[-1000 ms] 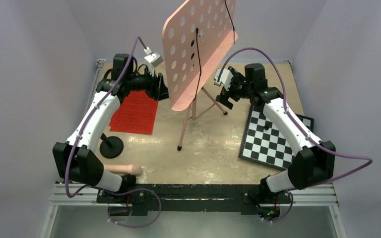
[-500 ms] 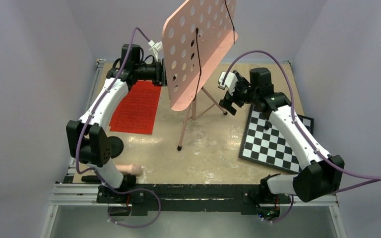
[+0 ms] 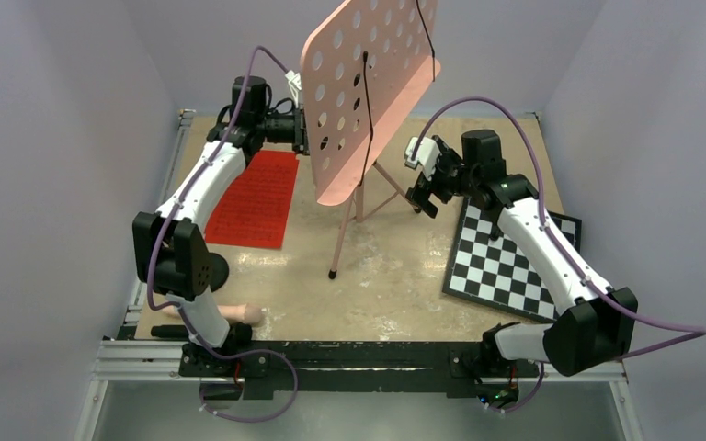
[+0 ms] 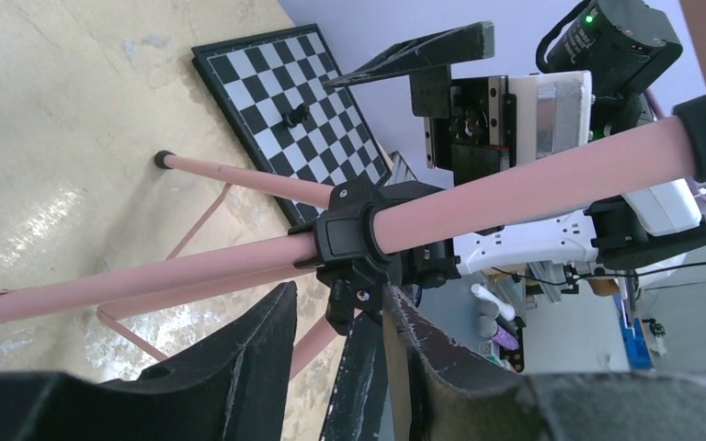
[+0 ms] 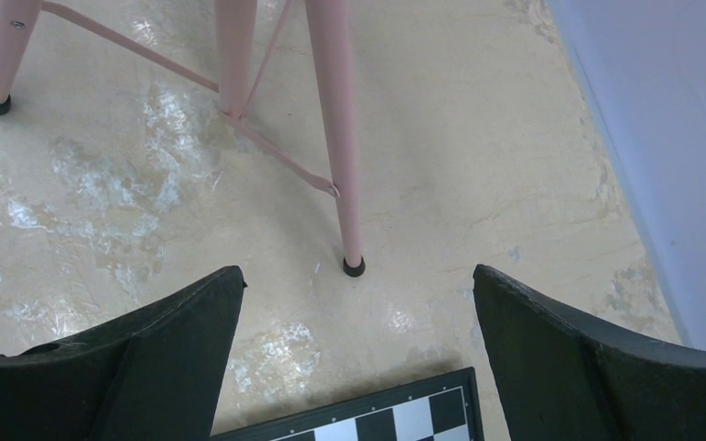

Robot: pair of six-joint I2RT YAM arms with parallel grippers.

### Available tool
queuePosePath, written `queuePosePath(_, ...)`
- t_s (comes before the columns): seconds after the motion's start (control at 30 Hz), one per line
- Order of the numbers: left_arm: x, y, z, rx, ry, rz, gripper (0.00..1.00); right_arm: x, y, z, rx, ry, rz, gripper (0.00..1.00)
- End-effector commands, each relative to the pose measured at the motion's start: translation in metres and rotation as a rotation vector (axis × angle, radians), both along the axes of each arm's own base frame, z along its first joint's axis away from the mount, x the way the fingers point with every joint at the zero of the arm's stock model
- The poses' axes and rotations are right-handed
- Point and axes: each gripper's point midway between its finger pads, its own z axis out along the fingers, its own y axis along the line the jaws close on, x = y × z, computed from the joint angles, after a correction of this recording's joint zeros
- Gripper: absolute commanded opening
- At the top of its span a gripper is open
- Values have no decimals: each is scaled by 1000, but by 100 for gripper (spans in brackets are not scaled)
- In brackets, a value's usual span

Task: Pack up the instrument practice props

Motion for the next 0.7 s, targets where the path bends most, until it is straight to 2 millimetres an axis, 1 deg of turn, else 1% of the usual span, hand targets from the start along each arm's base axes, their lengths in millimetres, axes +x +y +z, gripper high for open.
queuePosePath(0.0, -5, -7, 13, -10, -6, -25, 43, -5, 2, 14, 28, -38, 11, 99)
queuePosePath(0.1, -9, -10, 11, -4, 1, -41, 42, -6, 1, 13, 25, -31, 12, 99)
queuePosePath(0.17, -12, -11, 8, -4, 14, -58, 40, -7, 1, 12, 22, -28, 14, 99)
queuePosePath(0.2, -14, -12, 7, -3, 23, -64, 38, -7, 1, 13, 23, -28, 16, 99)
queuePosePath(0.3, -18, -13, 1, -9, 69, -85, 27, -7, 2, 14, 22, -25, 22, 99)
queuePosePath(0.37, -21, -13, -1, -15, 89, -96, 22, -7, 3, 14, 23, -20, 25, 99)
queuePosePath(0.43, -22, -13, -2, -28, 106, -109, 19, -6, 4, 14, 25, -16, 29, 99)
queuePosePath(0.53, -23, -15, 1, -71, 184, -143, 13, -7, 4, 13, 28, -6, 25, 99)
queuePosePath(0.67, -23, -16, -3, -77, 255, -155, 6, -11, 4, 10, 35, 19, 21, 99)
